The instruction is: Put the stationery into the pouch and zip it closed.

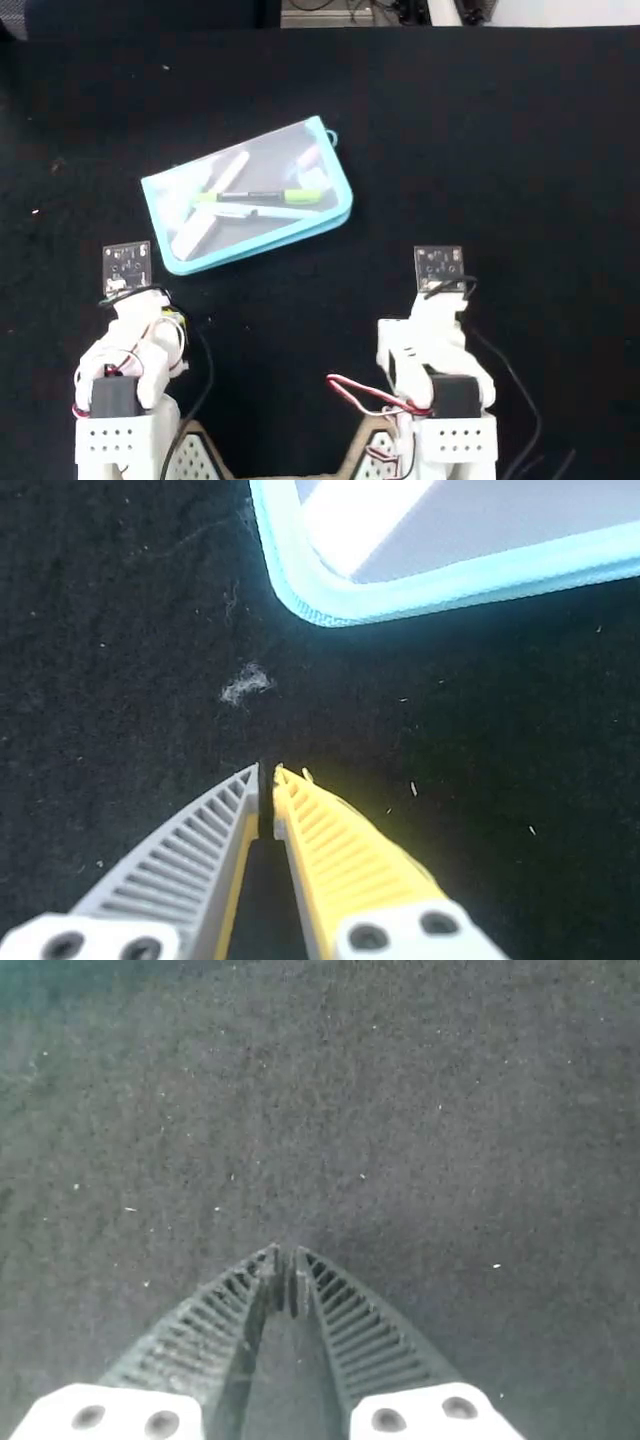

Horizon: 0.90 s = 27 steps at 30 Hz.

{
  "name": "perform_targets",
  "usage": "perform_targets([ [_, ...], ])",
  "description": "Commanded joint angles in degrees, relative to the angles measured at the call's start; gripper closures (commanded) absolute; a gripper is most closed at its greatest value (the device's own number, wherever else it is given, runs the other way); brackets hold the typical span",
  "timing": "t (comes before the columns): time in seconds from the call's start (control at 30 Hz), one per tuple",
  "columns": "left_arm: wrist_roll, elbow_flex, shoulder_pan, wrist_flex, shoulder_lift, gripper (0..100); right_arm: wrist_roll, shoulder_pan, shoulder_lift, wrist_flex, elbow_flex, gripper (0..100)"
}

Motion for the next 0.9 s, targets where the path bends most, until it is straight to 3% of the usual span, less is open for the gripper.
perform_targets([
  [0.0, 0.5, 1.2, -0.5, 0.4, -0.4, 96, -0.4, 0.6, -5.6, 0.4, 0.0, 98.3],
  [0.87, 0.5, 1.2, -0.2, 0.4, -0.4, 96, -0.4, 0.6, -5.5, 0.4, 0.0, 98.3],
])
